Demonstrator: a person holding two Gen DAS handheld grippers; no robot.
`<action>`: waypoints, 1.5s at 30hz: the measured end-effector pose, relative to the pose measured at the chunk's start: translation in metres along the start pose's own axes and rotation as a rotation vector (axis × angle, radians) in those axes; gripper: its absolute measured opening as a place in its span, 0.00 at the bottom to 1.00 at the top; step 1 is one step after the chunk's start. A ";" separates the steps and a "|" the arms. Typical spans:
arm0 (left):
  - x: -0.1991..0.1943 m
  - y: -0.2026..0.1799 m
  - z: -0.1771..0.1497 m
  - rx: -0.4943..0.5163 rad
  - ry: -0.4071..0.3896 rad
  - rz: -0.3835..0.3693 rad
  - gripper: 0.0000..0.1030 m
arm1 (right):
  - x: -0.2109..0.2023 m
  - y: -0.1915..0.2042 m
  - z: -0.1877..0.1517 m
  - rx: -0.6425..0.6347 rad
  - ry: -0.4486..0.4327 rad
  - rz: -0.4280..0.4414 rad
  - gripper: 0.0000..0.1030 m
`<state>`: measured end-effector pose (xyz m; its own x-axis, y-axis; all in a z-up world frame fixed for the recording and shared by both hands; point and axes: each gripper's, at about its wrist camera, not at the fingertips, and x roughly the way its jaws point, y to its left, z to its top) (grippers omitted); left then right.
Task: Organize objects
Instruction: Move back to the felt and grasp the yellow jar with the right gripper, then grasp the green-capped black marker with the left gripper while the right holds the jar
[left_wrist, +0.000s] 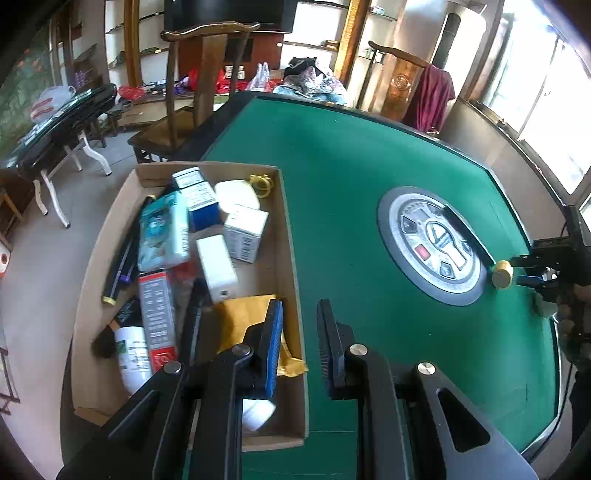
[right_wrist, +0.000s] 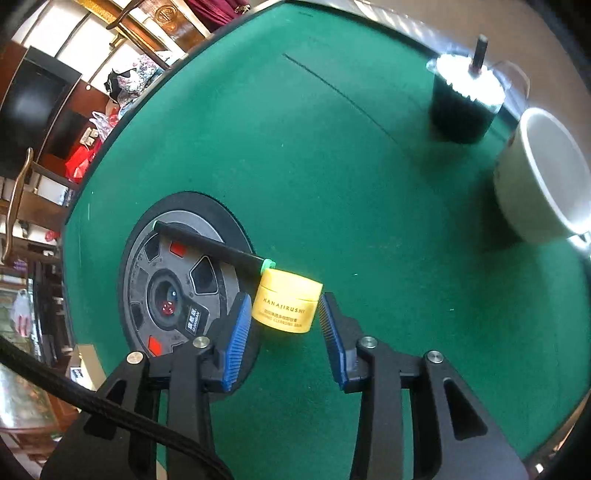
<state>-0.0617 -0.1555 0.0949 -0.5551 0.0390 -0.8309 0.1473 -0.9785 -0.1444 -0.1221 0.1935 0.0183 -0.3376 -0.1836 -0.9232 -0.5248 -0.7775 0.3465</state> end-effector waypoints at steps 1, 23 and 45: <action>0.000 -0.002 -0.001 0.003 0.002 -0.002 0.15 | 0.002 0.002 -0.001 0.001 -0.003 0.000 0.35; 0.014 -0.022 -0.009 0.014 0.049 -0.005 0.15 | 0.007 0.018 0.023 -0.164 -0.085 -0.037 0.36; 0.037 -0.062 0.012 0.066 0.155 -0.130 0.15 | 0.007 0.034 0.013 -0.244 -0.072 0.094 0.36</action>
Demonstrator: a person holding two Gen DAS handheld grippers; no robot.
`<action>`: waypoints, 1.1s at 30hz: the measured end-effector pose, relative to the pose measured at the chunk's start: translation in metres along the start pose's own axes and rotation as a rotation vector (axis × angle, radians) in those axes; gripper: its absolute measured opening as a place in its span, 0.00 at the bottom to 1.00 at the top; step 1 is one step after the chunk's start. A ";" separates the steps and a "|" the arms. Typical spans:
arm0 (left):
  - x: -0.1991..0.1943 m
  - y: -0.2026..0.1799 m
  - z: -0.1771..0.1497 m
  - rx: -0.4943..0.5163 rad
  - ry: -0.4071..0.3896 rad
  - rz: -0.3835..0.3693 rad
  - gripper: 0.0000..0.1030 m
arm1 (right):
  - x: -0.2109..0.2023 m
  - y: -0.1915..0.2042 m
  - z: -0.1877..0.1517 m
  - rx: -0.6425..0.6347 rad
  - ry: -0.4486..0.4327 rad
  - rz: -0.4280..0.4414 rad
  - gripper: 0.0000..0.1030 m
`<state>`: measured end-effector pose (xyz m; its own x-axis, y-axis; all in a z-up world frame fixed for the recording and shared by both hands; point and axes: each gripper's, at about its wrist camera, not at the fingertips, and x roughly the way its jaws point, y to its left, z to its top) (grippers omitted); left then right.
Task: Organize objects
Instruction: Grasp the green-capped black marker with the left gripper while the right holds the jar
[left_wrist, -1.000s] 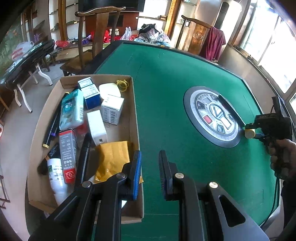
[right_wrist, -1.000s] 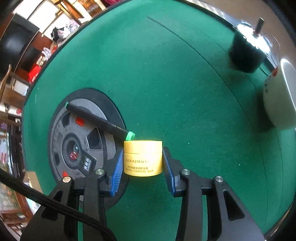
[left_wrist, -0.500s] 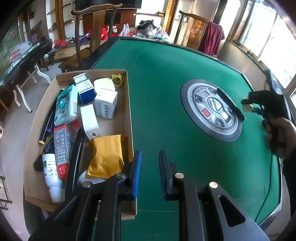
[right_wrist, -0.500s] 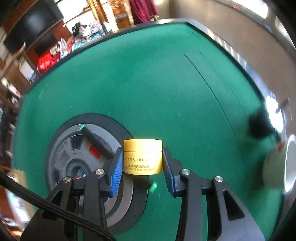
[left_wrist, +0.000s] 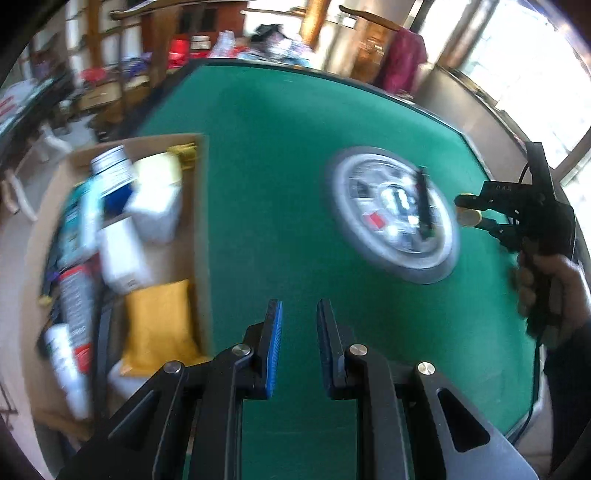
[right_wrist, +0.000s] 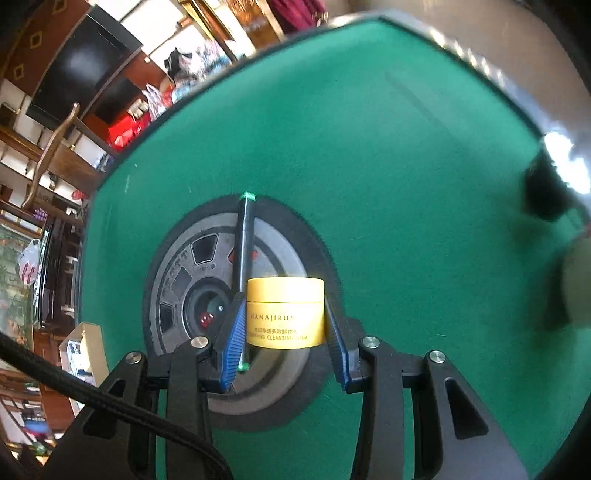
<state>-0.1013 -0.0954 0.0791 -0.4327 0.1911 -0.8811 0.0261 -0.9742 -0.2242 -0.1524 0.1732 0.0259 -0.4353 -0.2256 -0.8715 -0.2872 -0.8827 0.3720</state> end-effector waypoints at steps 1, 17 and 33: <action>0.004 -0.009 0.007 0.024 0.011 -0.018 0.15 | -0.009 -0.005 -0.005 -0.005 -0.013 -0.003 0.36; 0.123 -0.173 0.134 0.220 0.204 -0.189 0.15 | -0.063 -0.077 -0.065 0.036 -0.052 -0.002 0.36; 0.181 -0.237 0.138 0.291 0.291 -0.156 0.15 | -0.071 -0.112 -0.075 0.070 -0.051 -0.002 0.36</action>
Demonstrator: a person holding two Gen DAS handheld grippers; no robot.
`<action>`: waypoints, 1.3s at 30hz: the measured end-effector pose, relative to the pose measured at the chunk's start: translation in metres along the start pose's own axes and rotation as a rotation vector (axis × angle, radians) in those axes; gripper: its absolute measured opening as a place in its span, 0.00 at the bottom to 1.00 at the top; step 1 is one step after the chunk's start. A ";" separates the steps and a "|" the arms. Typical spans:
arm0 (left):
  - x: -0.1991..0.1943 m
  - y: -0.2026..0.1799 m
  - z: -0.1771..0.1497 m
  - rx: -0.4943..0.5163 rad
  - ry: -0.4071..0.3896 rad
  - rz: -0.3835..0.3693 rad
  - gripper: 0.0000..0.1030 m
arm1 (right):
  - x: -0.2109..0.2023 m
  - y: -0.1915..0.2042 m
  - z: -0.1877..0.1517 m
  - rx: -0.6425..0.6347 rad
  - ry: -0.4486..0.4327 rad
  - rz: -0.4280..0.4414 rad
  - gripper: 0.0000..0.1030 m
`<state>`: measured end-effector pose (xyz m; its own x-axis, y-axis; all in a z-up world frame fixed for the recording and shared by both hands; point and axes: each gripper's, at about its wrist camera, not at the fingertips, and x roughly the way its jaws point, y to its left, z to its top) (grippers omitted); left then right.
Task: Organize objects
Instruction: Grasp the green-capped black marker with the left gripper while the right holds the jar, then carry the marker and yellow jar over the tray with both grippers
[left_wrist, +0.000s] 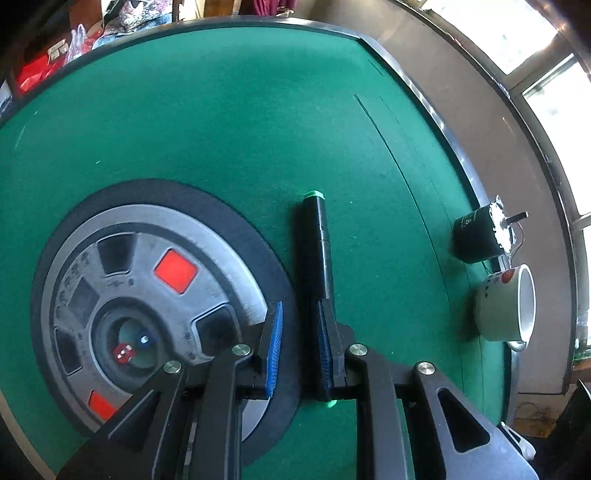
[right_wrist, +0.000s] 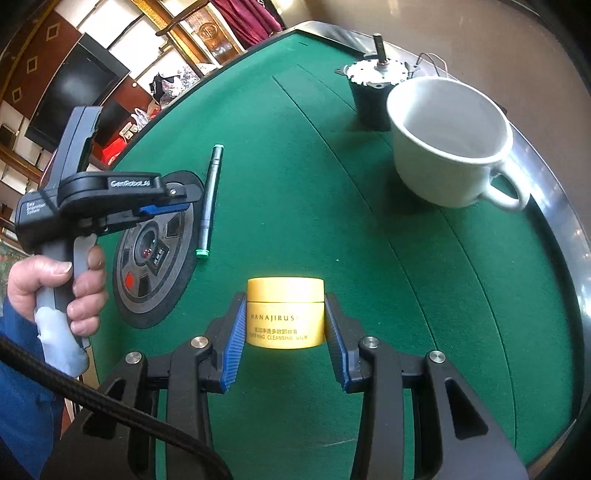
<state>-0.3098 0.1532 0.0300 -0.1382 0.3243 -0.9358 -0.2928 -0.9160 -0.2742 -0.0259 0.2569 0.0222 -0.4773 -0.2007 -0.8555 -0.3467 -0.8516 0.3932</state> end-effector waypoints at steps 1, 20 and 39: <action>0.001 -0.002 -0.001 0.004 0.002 -0.005 0.15 | 0.000 0.000 -0.001 0.001 0.001 -0.001 0.36; -0.008 -0.008 -0.070 0.048 -0.008 0.024 0.11 | -0.006 0.006 -0.011 -0.009 0.007 -0.007 0.36; -0.128 0.083 -0.253 -0.013 -0.236 0.180 0.11 | 0.036 0.146 -0.084 -0.320 0.145 0.059 0.36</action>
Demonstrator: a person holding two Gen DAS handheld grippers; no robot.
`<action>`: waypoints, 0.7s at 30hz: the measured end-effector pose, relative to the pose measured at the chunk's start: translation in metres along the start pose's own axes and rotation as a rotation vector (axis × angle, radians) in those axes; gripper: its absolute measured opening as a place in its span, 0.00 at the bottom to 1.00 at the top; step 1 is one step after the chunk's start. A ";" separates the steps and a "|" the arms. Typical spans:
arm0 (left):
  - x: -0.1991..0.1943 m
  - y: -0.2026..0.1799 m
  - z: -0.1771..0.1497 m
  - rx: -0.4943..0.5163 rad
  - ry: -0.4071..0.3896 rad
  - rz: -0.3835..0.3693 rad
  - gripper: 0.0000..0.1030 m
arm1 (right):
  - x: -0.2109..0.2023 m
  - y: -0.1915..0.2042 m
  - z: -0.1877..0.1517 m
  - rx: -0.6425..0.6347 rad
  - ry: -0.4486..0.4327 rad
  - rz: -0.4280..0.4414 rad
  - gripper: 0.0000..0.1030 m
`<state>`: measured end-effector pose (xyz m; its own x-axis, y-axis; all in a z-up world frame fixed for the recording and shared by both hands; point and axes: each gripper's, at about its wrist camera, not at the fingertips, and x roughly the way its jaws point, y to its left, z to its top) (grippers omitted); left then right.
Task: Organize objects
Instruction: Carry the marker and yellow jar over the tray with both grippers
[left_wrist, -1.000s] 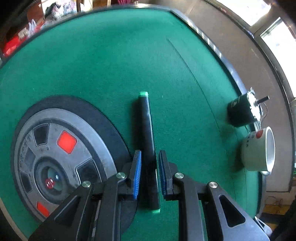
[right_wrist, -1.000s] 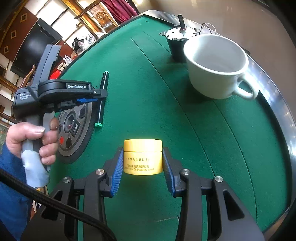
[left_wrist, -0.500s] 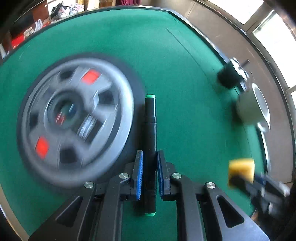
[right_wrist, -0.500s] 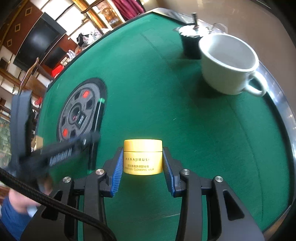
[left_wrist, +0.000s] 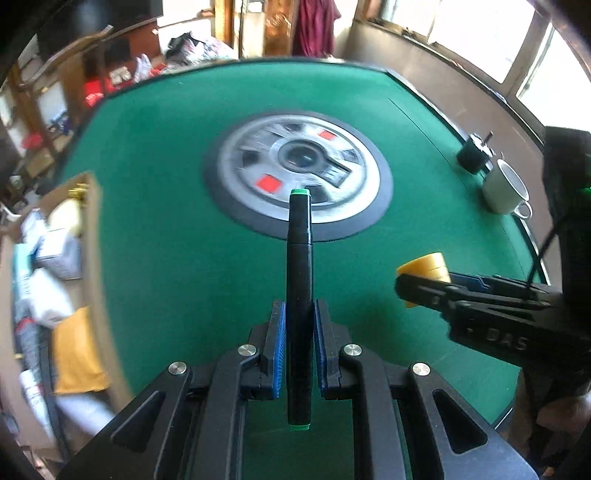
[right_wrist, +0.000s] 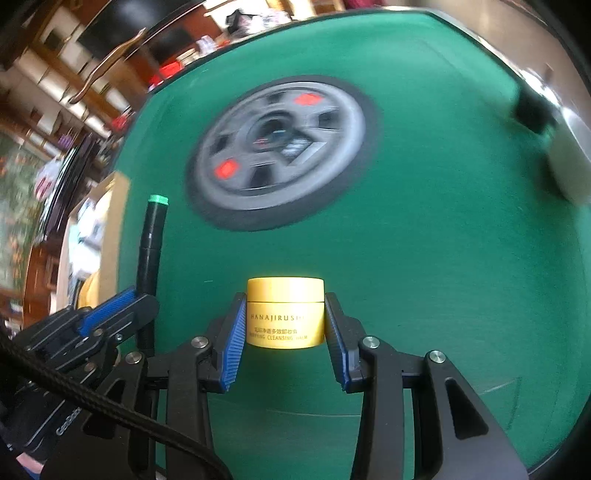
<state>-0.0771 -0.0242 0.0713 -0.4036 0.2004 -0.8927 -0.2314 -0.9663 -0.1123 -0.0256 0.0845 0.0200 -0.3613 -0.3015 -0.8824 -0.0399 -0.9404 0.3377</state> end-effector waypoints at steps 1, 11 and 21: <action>-0.010 0.008 -0.005 -0.009 -0.010 0.002 0.11 | 0.001 0.009 0.001 -0.016 0.001 0.002 0.36; -0.063 0.079 -0.020 -0.111 -0.114 0.050 0.11 | 0.009 0.092 0.005 -0.150 -0.003 0.020 0.37; -0.090 0.162 -0.054 -0.268 -0.155 0.105 0.11 | 0.027 0.171 0.001 -0.270 0.014 0.054 0.37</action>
<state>-0.0303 -0.2079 0.1095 -0.5474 0.0999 -0.8309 0.0513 -0.9870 -0.1525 -0.0431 -0.0848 0.0540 -0.3432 -0.3524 -0.8706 0.2295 -0.9303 0.2861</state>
